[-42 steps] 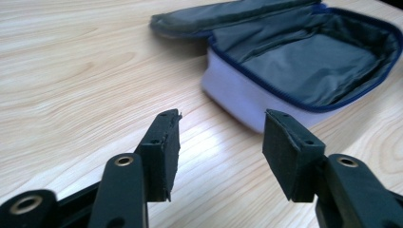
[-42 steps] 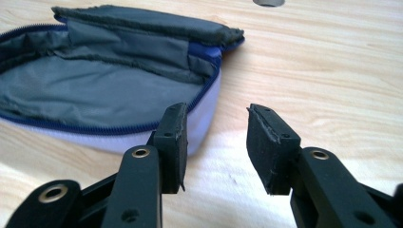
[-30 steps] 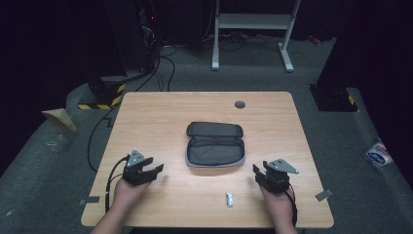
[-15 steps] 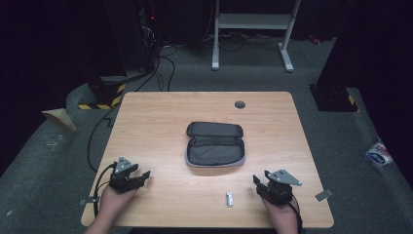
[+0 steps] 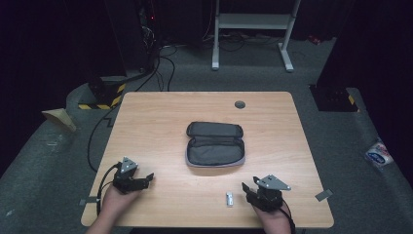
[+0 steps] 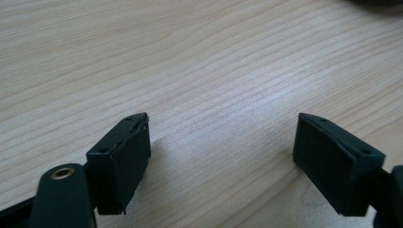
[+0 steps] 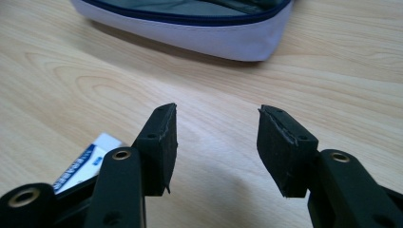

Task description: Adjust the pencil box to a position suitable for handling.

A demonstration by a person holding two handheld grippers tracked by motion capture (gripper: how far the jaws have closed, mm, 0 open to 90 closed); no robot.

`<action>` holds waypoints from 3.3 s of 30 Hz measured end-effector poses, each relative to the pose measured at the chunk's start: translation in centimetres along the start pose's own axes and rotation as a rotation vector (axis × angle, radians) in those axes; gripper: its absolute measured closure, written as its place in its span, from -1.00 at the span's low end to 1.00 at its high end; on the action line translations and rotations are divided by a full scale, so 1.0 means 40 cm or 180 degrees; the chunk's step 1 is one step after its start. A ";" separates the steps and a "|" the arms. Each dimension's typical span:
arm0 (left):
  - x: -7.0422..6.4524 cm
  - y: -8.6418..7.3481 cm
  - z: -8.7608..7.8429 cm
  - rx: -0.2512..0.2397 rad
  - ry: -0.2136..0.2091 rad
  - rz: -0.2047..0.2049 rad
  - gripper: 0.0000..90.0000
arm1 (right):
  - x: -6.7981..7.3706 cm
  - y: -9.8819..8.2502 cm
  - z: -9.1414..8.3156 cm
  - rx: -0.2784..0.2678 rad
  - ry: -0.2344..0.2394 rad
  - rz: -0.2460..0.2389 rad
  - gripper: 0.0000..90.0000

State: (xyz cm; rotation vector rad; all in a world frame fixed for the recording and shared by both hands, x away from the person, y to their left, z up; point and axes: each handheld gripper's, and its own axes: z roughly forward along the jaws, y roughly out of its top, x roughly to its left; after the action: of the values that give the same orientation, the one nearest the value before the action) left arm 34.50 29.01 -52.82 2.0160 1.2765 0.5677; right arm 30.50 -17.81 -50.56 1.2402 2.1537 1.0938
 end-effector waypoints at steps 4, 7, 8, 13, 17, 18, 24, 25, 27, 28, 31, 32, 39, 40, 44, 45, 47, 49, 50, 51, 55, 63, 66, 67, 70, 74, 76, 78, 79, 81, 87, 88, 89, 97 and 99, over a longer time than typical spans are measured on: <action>0.001 0.000 0.001 0.0003 -0.0006 -0.0018 -0.59 | 0.025 0.001 -0.001 -0.0009 0.0099 -0.0066 0.07; 0.001 0.001 0.002 0.0007 -0.0003 -0.0010 -0.60 | 0.046 -0.001 0.003 0.0038 0.0164 -0.0086 0.07; 0.002 0.001 0.002 0.0006 -0.0005 -0.0008 -0.60 | 0.053 -0.002 0.005 0.0049 0.0202 -0.0112 0.08; 0.002 0.001 0.003 0.0008 -0.0006 -0.0005 -0.61 | 0.084 -0.004 0.011 0.0100 0.0343 -0.0167 0.11; 0.002 0.002 0.003 0.0008 -0.0007 -0.0003 -0.61 | 0.102 -0.007 0.017 0.0157 0.0452 -0.0221 0.18; 0.002 0.002 0.003 0.0009 -0.0007 -0.0003 -0.61 | 0.105 -0.007 0.018 0.0175 0.0469 -0.0218 0.20; 0.002 0.002 0.003 0.0009 -0.0008 -0.0001 -0.61 | 0.116 -0.009 0.030 0.0247 0.0545 -0.0230 0.28; 0.002 0.002 0.003 0.0009 -0.0008 0.0000 -0.61 | 0.118 -0.010 0.032 0.0264 0.0557 -0.0241 0.29; 0.002 0.002 0.003 0.0009 -0.0009 -0.0001 -0.61 | 0.120 -0.013 0.035 0.0303 0.0563 -0.0265 0.34; 0.002 0.002 0.003 0.0009 -0.0008 0.0000 -0.61 | 0.121 -0.014 0.037 0.0317 0.0575 -0.0269 0.35; 0.002 0.002 0.003 0.0009 -0.0009 -0.0001 -0.61 | 0.123 -0.014 0.039 0.0331 0.0564 -0.0290 0.44; 0.002 0.002 0.003 0.0009 -0.0009 -0.0001 -0.61 | 0.123 -0.014 0.039 0.0331 0.0564 -0.0290 0.44; 0.003 0.002 0.003 0.0010 -0.0010 0.0001 -0.61 | 0.102 -0.016 0.038 0.0354 0.0433 -0.0236 0.59; 0.003 0.002 0.003 0.0011 -0.0011 0.0003 -0.61 | 0.096 -0.016 0.039 0.0339 0.0416 -0.0241 0.59; 0.003 0.002 0.003 0.0011 -0.0011 0.0002 -0.61 | 0.072 -0.017 0.037 0.0323 0.0315 -0.0200 0.59; 0.003 0.002 0.003 0.0010 -0.0011 0.0003 -0.61 | 0.066 -0.018 0.036 0.0322 0.0296 -0.0192 0.58; 0.003 0.002 0.003 0.0010 -0.0011 0.0003 -0.61 | 0.057 -0.020 0.034 0.0319 0.0245 -0.0175 0.58; 0.003 0.002 0.003 0.0010 -0.0011 0.0003 -0.61 | 0.047 -0.021 0.033 0.0307 0.0212 -0.0151 0.58; 0.003 0.002 0.003 0.0010 -0.0012 0.0003 -0.61 | 0.045 -0.021 0.032 0.0312 0.0190 -0.0136 0.58; 0.003 0.002 0.003 0.0009 -0.0012 0.0003 -0.61 | 0.040 -0.021 0.031 0.0305 0.0165 -0.0156 0.58; 0.003 0.002 0.003 0.0009 -0.0012 0.0003 -0.61 | 0.032 -0.024 0.032 0.0325 0.0148 -0.0164 0.45; 0.003 0.001 0.003 0.0007 -0.0012 0.0004 -0.61 | 0.038 -0.028 0.032 0.0339 0.0084 -0.0294 0.47; 0.002 0.001 0.003 0.0004 -0.0016 -0.0002 -0.61 | 0.038 -0.028 0.033 0.0323 0.0100 -0.0328 0.55; 0.002 0.001 0.003 0.0004 -0.0016 0.0001 -0.61 | 0.038 -0.027 0.034 0.0318 0.0100 -0.0347 0.59; 0.002 0.001 0.003 0.0002 -0.0018 -0.0006 -0.61 | 0.039 -0.026 0.034 0.0328 0.0105 -0.0348 0.61; 0.001 0.000 0.002 -0.0001 -0.0015 0.0005 -0.60 | 0.036 -0.024 0.033 0.0301 0.0086 -0.0316 0.61; 0.001 0.000 0.002 -0.0003 -0.0015 0.0004 -0.60 | 0.034 -0.023 0.030 0.0260 0.0076 -0.0309 0.61; 0.002 0.000 0.002 -0.0004 -0.0016 0.0008 -0.60 | 0.032 -0.021 0.027 0.0228 0.0061 -0.0311 0.61; 0.002 0.000 0.002 -0.0003 -0.0016 0.0007 -0.60 | 0.031 -0.021 0.025 0.0214 0.0056 -0.0298 0.61; 0.001 0.000 0.002 -0.0007 -0.0017 0.0007 -0.60 | 0.029 -0.019 0.023 0.0190 0.0052 -0.0304 0.61; 0.001 -0.002 0.001 -0.0013 -0.0024 0.0011 -0.60 | 0.025 -0.016 0.020 0.0140 0.0033 -0.0257 0.61; 0.001 -0.002 0.001 -0.0014 -0.0025 0.0010 -0.60 | 0.025 -0.016 0.020 0.0140 0.0034 -0.0240 0.61; 0.001 -0.002 0.001 -0.0014 -0.0025 0.0010 -0.60 | 0.025 -0.016 0.020 0.0140 0.0034 -0.0240 0.61; 0.001 -0.002 0.001 -0.0015 -0.0025 0.0012 -0.60 | 0.015 -0.015 0.016 0.0062 -0.0005 -0.0193 0.61; 0.000 -0.002 0.001 -0.0016 -0.0025 0.0010 -0.60 | 0.014 -0.014 0.015 0.0052 -0.0013 -0.0176 0.61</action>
State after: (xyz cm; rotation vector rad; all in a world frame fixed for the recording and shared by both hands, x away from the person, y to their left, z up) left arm 34.49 29.03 -52.91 2.0145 1.2660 0.5634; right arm 30.32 -17.22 -51.36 1.1818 2.1845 1.0522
